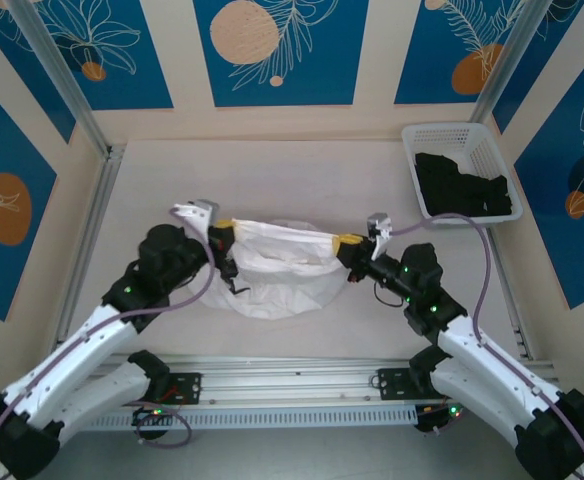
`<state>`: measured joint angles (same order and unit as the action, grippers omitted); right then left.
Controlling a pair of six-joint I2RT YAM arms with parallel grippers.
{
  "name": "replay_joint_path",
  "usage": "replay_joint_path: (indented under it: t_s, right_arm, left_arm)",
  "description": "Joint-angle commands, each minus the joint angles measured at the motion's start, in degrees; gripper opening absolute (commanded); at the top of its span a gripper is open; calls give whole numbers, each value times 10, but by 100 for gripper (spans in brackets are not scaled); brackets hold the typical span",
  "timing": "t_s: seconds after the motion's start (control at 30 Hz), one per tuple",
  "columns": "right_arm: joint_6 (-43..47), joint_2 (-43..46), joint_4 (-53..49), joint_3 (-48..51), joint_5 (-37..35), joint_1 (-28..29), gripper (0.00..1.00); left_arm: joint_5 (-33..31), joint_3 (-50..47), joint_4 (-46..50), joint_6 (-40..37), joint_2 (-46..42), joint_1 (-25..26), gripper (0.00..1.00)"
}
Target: Fold the inside-out t-shirt
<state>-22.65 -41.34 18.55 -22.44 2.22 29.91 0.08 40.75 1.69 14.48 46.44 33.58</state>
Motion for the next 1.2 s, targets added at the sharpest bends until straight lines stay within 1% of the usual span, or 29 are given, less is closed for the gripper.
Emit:
replay_joint_path:
  t_s: [0.0, 0.07, 0.17, 0.27, 0.4, 0.47, 0.63, 0.73, 0.77, 0.8, 0.83, 0.87, 0.9, 0.93, 1.0, 1.03, 1.07, 1.17]
  right_arm:
    - [3, 16, 40, 53, -68, 10, 2]
    - [0, 4, 50, 68, -69, 19, 6]
    - [19, -25, 28, 59, -67, 40, 16]
    - [57, -52, -11, 27, -70, 64, 24]
    - [122, -92, -55, -29, -64, 98, 37]
    - [146, -123, -67, -55, -53, 113, 44]
    - [180, -237, -80, -133, -38, 149, 56]
    - [192, -304, -83, -183, -43, 164, 58]
    - [195, -321, -84, -197, -44, 167, 57]
    - [198, -340, -87, -212, -43, 171, 54]
    - [198, -353, -91, -225, -48, 176, 49]
    - [198, -362, -93, -234, -56, 179, 39]
    - [198, -365, -95, -241, -63, 181, 27]
    - [199, -363, -95, -244, -68, 181, 19]
    - [196, -346, -89, -243, -73, 177, 7]
    - [192, -331, -87, -243, -69, 172, 2]
    - [187, -319, -85, -243, -60, 164, 0]
    - [165, -283, -90, -264, -19, 128, 0]
  left_arm:
    - [35, -44, -78, 9, -24, -23, 0]
    - [65, -60, -98, 10, -23, -23, 0]
    - [97, -69, -108, 19, -5, -23, 0]
    - [133, -70, -117, 29, 13, -23, 0]
    - [170, -75, -127, 40, 30, -23, 0]
    - [181, -79, -133, 44, 32, -22, 0]
    - [195, -89, -139, 51, 19, -23, 0]
    - [200, -89, -132, 48, 10, -22, 0]
    - [198, -88, -127, 48, 6, -22, 0]
    - [193, -87, -121, 46, 2, -22, 0]
    - [187, -87, -115, 44, -3, -22, 0]
    - [178, -85, -107, 42, -8, -23, 0]
    - [159, -83, -95, 41, -13, -23, 0]
    - [133, -80, -80, 41, -20, -22, 0]
    - [83, -74, -55, 40, -29, -23, 0]
    - [57, -71, -47, 40, -33, -23, 0]
    - [37, -67, -42, 41, -35, -23, 0]
    - [-5, -43, -37, 43, -25, -24, 0]
